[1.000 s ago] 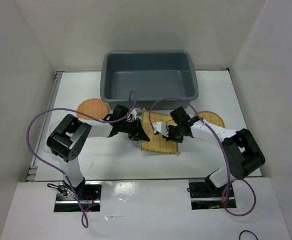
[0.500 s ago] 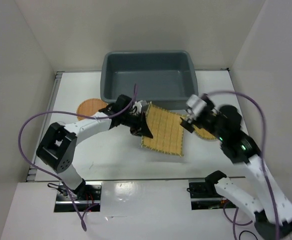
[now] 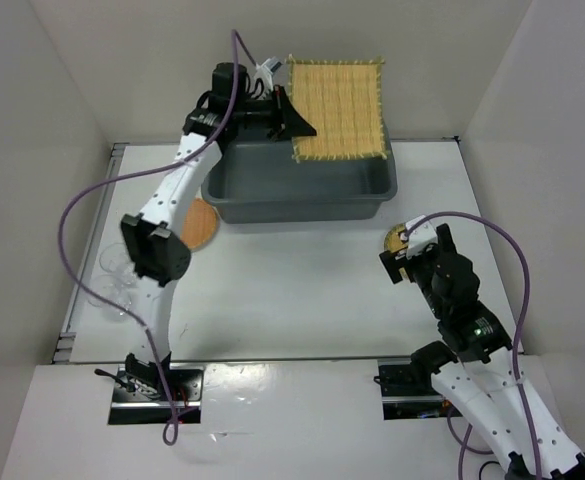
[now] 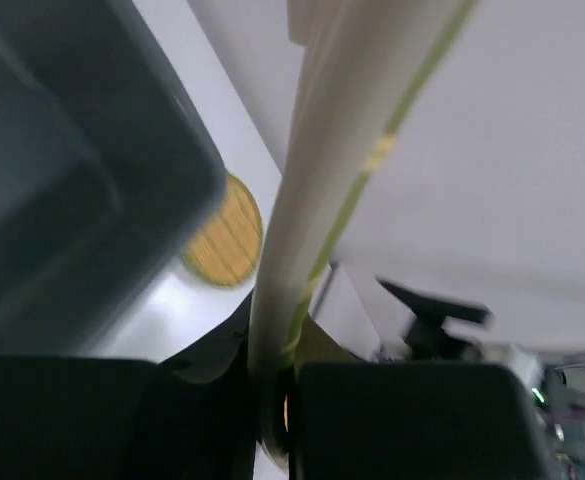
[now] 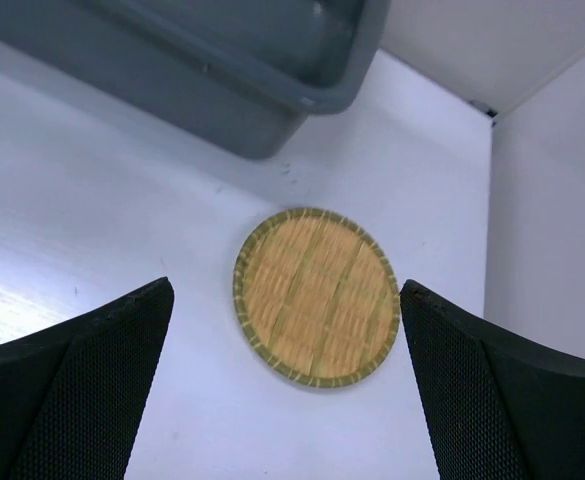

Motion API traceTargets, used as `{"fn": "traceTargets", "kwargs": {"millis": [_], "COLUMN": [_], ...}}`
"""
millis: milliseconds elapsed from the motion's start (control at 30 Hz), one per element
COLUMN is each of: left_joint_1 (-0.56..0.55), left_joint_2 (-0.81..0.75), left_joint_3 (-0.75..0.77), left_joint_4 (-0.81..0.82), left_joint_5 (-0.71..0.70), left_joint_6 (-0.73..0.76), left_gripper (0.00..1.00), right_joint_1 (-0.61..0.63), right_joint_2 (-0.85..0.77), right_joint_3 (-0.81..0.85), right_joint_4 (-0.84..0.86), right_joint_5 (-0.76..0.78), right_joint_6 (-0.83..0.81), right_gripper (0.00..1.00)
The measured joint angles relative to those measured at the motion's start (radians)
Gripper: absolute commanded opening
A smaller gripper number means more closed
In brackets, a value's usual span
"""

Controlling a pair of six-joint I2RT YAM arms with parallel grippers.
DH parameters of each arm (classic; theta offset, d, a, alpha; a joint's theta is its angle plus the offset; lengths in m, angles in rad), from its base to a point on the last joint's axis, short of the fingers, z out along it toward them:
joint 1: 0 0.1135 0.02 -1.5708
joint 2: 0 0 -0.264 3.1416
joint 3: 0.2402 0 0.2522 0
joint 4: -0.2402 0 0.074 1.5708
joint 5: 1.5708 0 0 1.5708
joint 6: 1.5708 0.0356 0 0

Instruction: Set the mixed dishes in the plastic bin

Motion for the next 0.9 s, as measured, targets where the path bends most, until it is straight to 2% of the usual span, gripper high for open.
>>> {"fn": "traceTargets", "kwargs": {"millis": [33,100,133,200,400,600,667,733,833,867,900], "left_joint_1": [0.004,0.015,0.019,0.034,0.064,0.069,0.069,0.069,0.064,0.064,0.064], "left_joint_2": [0.097,0.344,0.445,0.576,0.819,0.875,0.875,0.877,0.881,0.885,0.89], "left_joint_3": [0.131,0.502,0.617,0.707,0.738,0.763,0.773,0.774,0.775,0.775,0.777], "left_joint_4": [-0.034,-0.143,-0.155,-0.204,-0.326,-0.345,-0.327,-0.315,-0.292,-0.282,-0.27], "left_joint_5": [-0.011,-0.029,-0.027,-0.027,-0.055,-0.027,-0.025,-0.022,-0.007,0.004,0.014], "left_joint_6": [0.015,0.02,0.018,-0.003,-0.035,-0.058,-0.061,-0.064,-0.087,-0.087,-0.088], "left_gripper": [0.0,0.0,0.0,0.0,0.0,0.03,0.08,0.24,0.33,0.42,0.46], "right_joint_1": [-0.001,-0.002,-0.001,-0.002,-0.006,-0.008,-0.008,-0.009,-0.009,-0.009,-0.009], "right_joint_2": [-0.009,-0.037,-0.043,-0.044,-0.047,-0.049,-0.048,-0.048,-0.045,-0.043,-0.041], "right_joint_3": [0.0,0.001,0.001,0.001,0.001,0.001,0.001,0.001,0.001,0.001,0.001], "right_joint_4": [0.008,0.029,0.039,0.051,0.055,0.055,0.055,0.055,0.055,0.056,0.056], "right_joint_5": [0.003,0.014,0.018,0.021,0.024,0.025,0.025,0.025,0.023,0.022,0.022], "right_joint_6": [0.0,0.001,0.001,0.001,0.0,0.0,0.0,0.0,0.0,0.0,0.0], "right_gripper": [0.98,0.98,0.98,0.98,0.98,0.98,0.98,0.98,0.98,0.98,0.98]}}
